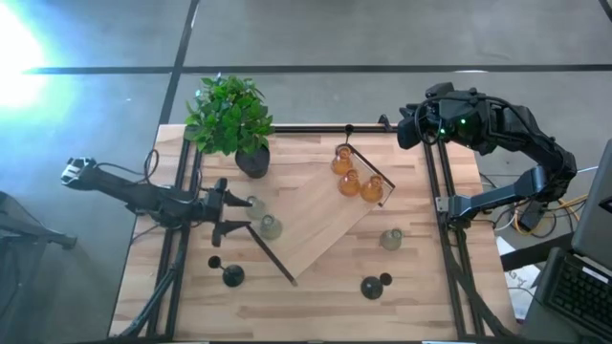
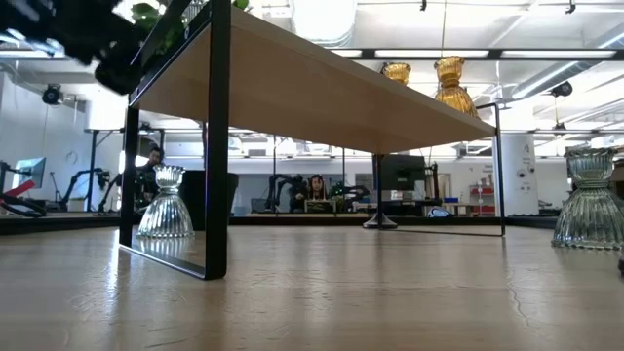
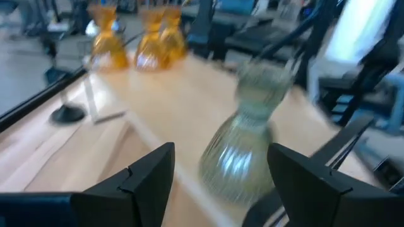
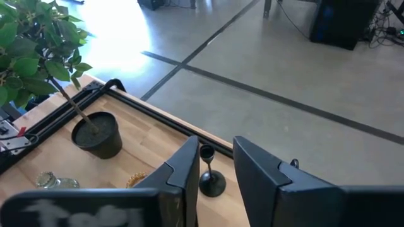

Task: Pick & Place candle stick holders
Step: Put the left transparent glass candle holder on the shelf

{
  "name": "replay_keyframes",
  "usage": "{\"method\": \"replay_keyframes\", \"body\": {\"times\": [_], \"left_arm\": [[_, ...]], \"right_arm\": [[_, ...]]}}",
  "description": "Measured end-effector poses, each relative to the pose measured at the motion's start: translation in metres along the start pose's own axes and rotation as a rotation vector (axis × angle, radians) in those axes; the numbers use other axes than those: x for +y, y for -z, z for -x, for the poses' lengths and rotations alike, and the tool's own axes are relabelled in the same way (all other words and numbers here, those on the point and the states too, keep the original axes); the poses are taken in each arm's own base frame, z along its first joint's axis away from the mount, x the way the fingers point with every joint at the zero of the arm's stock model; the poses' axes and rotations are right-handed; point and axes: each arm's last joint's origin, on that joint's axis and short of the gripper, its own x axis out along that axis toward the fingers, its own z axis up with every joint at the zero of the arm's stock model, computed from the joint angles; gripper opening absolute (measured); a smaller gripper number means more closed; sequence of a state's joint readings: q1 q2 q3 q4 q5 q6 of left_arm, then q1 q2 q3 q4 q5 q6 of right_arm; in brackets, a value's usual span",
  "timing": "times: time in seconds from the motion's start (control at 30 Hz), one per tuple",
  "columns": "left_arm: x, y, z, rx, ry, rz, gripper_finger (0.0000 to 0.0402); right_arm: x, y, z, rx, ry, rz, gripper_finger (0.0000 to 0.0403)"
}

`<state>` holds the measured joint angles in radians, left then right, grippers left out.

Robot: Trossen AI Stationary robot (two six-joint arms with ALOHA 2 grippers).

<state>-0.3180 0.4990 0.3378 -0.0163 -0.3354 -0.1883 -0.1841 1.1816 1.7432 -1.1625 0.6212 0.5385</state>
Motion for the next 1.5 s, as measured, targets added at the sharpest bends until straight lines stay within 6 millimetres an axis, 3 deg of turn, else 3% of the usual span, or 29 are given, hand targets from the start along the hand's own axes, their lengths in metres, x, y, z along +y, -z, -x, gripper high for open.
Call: {"method": "replay_keyframes", "body": {"times": [0.3,0.57,0.8,0.9,1.13,1.5], "left_arm": [[0.016,0.024,0.017,0.204,-0.224,-0.063,0.0257],[0.023,0.043,0.021,0.344,-0.377,0.044,0.0257],[0.028,0.087,0.014,0.389,-0.420,0.156,0.0257],[0.029,0.097,0.009,0.318,-0.411,0.192,0.0257],[0.030,0.097,0.006,0.288,-0.471,0.045,0.0257],[0.028,0.100,-0.001,0.283,-0.455,0.054,0.0257]], "right_arm": [[0.000,0.000,0.000,0.000,0.000,0.000,0.0084],[0.000,0.000,0.000,0.000,0.000,0.000,0.0093],[0.000,0.000,0.000,-0.002,0.002,0.013,0.0082],[0.000,0.000,0.000,-0.003,0.002,0.014,0.0079],[0.000,-0.001,0.000,-0.015,0.003,0.015,0.0087],[0.001,-0.002,0.000,-0.022,-0.002,0.012,0.0087]]}}
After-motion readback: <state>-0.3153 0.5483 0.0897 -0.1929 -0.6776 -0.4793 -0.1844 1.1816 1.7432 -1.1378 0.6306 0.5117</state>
